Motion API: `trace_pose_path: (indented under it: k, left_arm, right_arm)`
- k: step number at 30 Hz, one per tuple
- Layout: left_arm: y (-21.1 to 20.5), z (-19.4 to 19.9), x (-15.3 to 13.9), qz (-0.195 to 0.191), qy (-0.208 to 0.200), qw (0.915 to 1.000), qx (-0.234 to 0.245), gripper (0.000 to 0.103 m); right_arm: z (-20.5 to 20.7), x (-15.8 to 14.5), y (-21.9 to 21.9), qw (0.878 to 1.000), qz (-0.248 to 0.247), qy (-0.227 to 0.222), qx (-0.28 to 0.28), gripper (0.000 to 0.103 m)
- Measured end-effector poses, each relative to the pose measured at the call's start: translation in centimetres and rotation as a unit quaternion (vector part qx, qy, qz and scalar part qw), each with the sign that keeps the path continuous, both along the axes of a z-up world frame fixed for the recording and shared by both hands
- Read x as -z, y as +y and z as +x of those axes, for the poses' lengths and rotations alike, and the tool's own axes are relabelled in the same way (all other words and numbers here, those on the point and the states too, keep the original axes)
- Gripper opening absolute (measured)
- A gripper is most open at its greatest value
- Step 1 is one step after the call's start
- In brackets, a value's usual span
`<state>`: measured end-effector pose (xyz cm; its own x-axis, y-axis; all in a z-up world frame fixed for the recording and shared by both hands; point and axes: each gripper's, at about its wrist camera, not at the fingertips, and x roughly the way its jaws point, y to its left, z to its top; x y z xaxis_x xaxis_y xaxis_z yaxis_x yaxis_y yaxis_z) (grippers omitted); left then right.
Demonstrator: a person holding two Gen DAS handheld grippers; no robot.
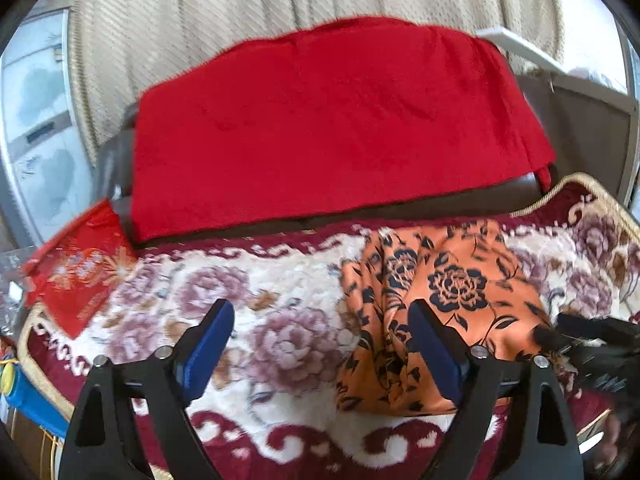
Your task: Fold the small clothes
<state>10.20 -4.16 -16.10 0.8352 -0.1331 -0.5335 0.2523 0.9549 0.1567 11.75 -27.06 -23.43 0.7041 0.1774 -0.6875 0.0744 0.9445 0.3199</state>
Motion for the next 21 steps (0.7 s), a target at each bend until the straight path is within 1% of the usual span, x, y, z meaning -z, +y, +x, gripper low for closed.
trace_pose_path:
  k: [1, 2, 4, 6, 8, 10, 12, 17, 20, 21]
  left_arm:
    - [0.6, -1.0, -1.1, -0.011, -0.014, 0.9998, -0.005, 0.100]
    - [0.9, -1.6, -1.7, -0.018, -0.024, 0.9995, -0.009, 0.103]
    - [1.7, -2.9, -2.9, -0.034, -0.043, 0.9984, -0.016, 0.103]
    - [2.1, -4.0, -3.9, -0.041, -0.053, 0.9976, -0.019, 0.103]
    - [2.3, -4.7, -4.4, -0.043, -0.050, 0.9975, -0.022, 0.103]
    - [2.5, -5.4, -4.9, -0.045, -0.048, 0.9975, -0.027, 0.103]
    - [2.5, -6.1, -5.4, -0.042, -0.053, 0.9971, -0.035, 0.103]
    - [2.1, -7.5, -6.7, -0.025, -0.058, 0.9967, -0.052, 0.103]
    - [1.8, -8.8, -7.6, -0.011, -0.079, 0.9955, -0.051, 0.103]
    - [1.9, -9.2, -8.0, -0.009, -0.084, 0.9952, -0.049, 0.103]
  right_arm:
    - [-1.2, -1.2, -0.4, 1.000, 0.015, -0.024, 0.009, 0.061]
    - [-2.3, -2.6, -0.3, 0.999, 0.011, -0.045, 0.018, 0.061]
    - [-4.9, -5.6, -0.1, 0.995, -0.022, -0.093, 0.036, 0.061]
    - [-7.0, -8.3, 0.1, 0.990, -0.038, -0.126, 0.046, 0.061]
    - [-9.1, -10.1, 0.2, 0.988, -0.040, -0.141, 0.051, 0.061]
    - [-11.1, -11.3, 0.3, 0.985, -0.052, -0.151, 0.060, 0.061]
    - [-12.7, -12.2, 0.7, 0.983, -0.070, -0.156, 0.063, 0.061]
    - [-15.7, -14.2, 1.9, 0.980, -0.087, -0.168, 0.062, 0.062]
    - [-17.0, -15.0, 2.7, 0.978, -0.101, -0.174, 0.061, 0.063]
    - [-17.2, -15.0, 2.9, 0.977, -0.104, -0.177, 0.059, 0.064]
